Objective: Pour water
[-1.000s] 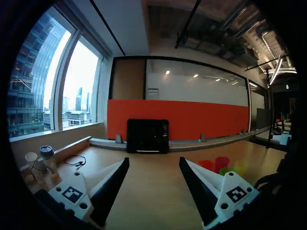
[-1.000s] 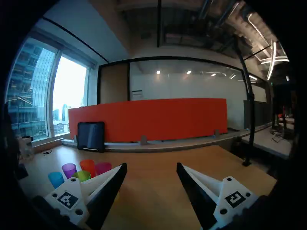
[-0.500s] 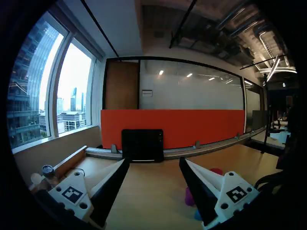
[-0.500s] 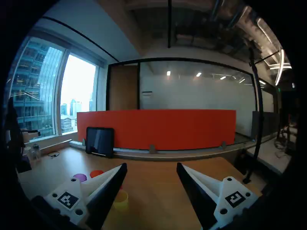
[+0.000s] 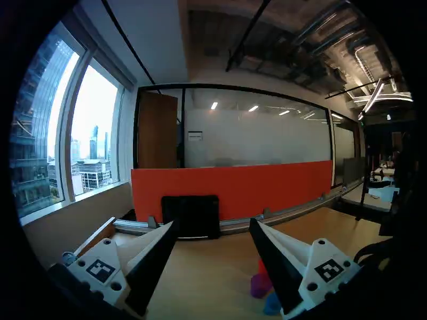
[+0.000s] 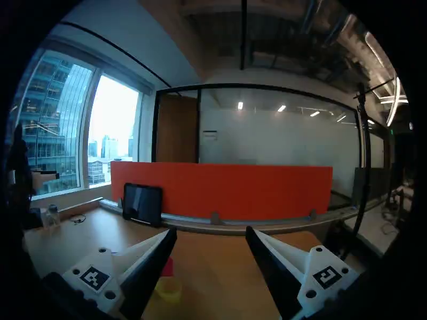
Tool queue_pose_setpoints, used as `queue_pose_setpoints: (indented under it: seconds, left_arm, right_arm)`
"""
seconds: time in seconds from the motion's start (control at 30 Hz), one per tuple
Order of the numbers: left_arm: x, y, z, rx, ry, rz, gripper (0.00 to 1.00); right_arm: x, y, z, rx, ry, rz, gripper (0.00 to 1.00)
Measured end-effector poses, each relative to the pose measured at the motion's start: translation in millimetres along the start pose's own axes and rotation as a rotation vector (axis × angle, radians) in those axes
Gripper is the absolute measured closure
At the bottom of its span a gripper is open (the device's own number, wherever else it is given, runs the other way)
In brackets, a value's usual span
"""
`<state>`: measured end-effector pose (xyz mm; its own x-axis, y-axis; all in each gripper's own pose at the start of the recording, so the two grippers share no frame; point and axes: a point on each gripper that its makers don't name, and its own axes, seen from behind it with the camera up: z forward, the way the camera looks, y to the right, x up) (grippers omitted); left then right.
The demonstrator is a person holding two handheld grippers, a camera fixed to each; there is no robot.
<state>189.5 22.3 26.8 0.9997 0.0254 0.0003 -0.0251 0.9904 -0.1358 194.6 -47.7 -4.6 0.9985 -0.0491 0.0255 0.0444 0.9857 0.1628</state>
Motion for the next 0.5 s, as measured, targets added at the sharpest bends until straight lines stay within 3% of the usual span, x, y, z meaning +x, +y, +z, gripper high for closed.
queue_pose_setpoints:
  seconds: [0.23,0.5]
  left_arm:
    - [-8,11.5,1.4,-0.049,-0.022,-0.008,0.03]
    - [-15,25.7,4.1,-0.133,-0.039,-0.01,0.03]
  right_arm:
    - [-2,-4,-0.6,0.036,-0.005,0.01,0.0]
    - [-1,-19,-1.9,0.125,-0.008,-0.012,0.0]
